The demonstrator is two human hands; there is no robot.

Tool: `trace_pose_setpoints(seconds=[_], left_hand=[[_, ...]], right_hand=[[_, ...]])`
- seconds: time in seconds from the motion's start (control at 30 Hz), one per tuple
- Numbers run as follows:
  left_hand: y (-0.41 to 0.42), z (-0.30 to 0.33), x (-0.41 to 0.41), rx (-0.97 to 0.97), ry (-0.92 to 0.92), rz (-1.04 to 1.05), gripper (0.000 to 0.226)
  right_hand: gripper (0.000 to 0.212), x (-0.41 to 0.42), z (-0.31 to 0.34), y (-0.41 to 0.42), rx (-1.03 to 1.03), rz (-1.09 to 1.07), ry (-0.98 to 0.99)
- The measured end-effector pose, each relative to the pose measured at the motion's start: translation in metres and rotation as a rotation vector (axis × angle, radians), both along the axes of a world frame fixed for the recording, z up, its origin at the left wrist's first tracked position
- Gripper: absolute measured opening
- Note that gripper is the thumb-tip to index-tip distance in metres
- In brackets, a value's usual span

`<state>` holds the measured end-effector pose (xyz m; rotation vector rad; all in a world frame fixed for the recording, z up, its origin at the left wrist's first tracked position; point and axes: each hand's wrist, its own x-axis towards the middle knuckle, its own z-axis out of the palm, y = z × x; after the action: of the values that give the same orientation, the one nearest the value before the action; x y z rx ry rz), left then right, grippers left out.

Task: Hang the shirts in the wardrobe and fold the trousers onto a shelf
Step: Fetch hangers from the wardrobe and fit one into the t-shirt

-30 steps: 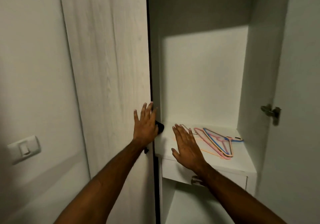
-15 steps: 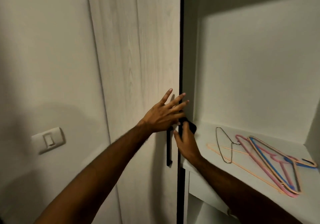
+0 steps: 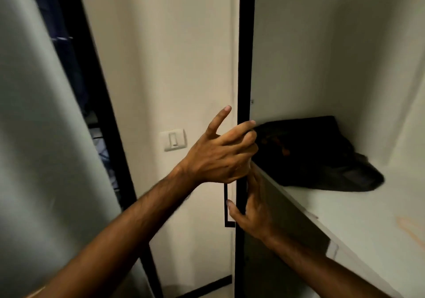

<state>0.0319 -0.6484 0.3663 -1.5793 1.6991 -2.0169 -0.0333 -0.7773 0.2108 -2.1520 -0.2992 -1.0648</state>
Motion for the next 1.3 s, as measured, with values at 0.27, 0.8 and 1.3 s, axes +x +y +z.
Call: trace_pose_setpoints(seconds=[0.27,0.8,1.3], left_hand=[[0.085,0.006,0.008,0.036,0.149,0.593,0.033],[0.207,0.002,0.155,0.029,0.355,1.021,0.078],[0.239,-0.011,0.261,0.032,0.682,1.163,0.100]], right_hand=[[0.102,0.061,0.001,0.087,-0.196,0.102,-0.019],[0.111,0.218,0.053,0.137,-0.538,-0.095,0.138],[0.113,0.305,0.091,0.136,-0.745,-0.235,0.329]])
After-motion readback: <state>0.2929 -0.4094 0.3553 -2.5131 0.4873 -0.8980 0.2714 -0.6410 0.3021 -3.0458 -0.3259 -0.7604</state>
